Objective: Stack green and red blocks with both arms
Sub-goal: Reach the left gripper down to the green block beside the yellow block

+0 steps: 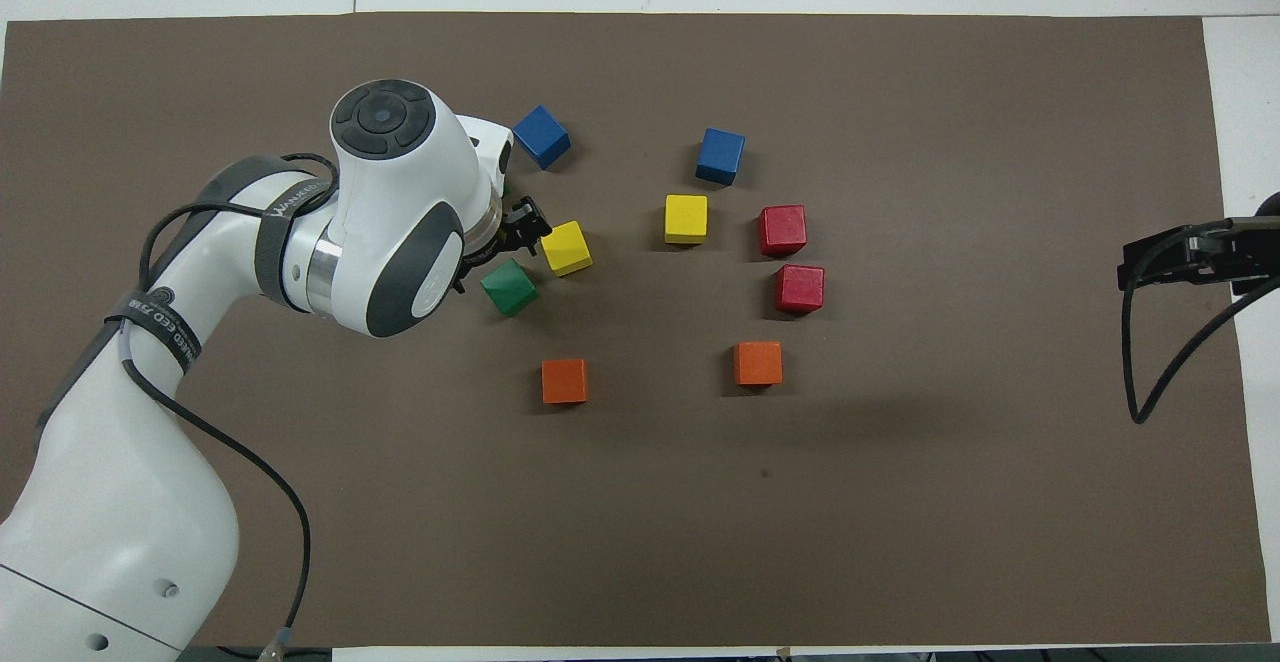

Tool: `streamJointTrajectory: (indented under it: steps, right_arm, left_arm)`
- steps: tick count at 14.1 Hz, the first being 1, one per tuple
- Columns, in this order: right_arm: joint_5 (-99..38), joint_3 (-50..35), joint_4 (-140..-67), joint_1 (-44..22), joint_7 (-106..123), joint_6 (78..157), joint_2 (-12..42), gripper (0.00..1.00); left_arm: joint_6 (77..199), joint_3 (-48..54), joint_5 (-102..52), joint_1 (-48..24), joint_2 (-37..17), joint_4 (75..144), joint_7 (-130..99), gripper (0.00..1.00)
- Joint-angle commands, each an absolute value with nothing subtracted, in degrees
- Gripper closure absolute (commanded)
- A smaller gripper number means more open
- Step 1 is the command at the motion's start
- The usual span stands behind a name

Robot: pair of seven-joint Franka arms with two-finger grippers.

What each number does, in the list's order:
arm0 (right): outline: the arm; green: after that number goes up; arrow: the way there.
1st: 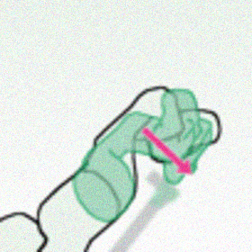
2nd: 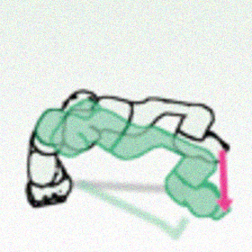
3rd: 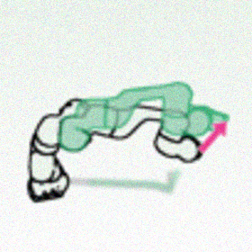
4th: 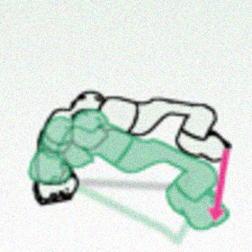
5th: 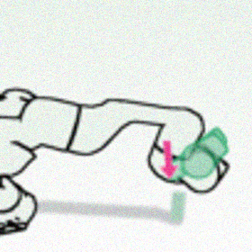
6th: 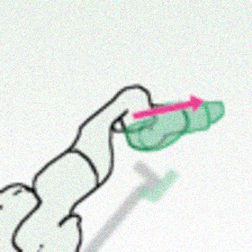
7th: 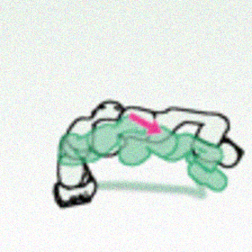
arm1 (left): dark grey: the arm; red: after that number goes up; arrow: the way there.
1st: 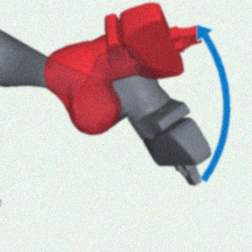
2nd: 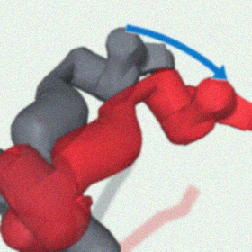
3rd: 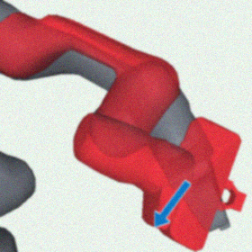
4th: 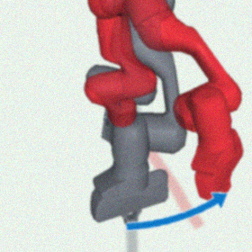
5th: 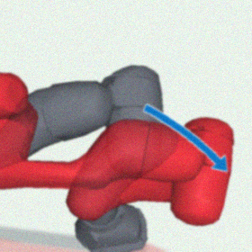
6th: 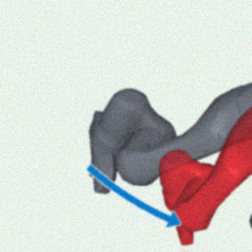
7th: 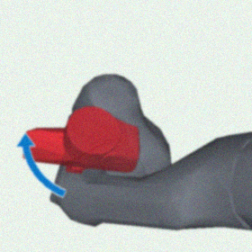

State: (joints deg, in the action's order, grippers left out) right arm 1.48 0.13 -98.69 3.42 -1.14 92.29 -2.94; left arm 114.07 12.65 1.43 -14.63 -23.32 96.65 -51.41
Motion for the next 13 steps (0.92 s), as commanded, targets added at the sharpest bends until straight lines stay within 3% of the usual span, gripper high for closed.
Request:
streamJointTrajectory:
  steps: [1, 5, 13]
  right_arm:
    - [1.1, -0.4, -100.4, 2.6, -3.6, 94.0, -3.3, 0.0]
    - [1.1, -0.4, -102.5, -2.9, -10.5, 97.9, -2.8, 0.0]
    - [1.1, -0.4, -103.9, -12.1, -18.3, 107.5, 5.9, 0.0]
  left_arm:
    - [118.6, 12.4, 2.5, -14.9, -21.4, 101.4, -53.5, 0.0]
    - [120.1, 12.4, 2.5, -14.7, -21.2, 102.7, -54.5, 0.0]
    - [123.0, 12.4, 2.5, -14.9, -20.7, 105.9, -54.8, 0.0]
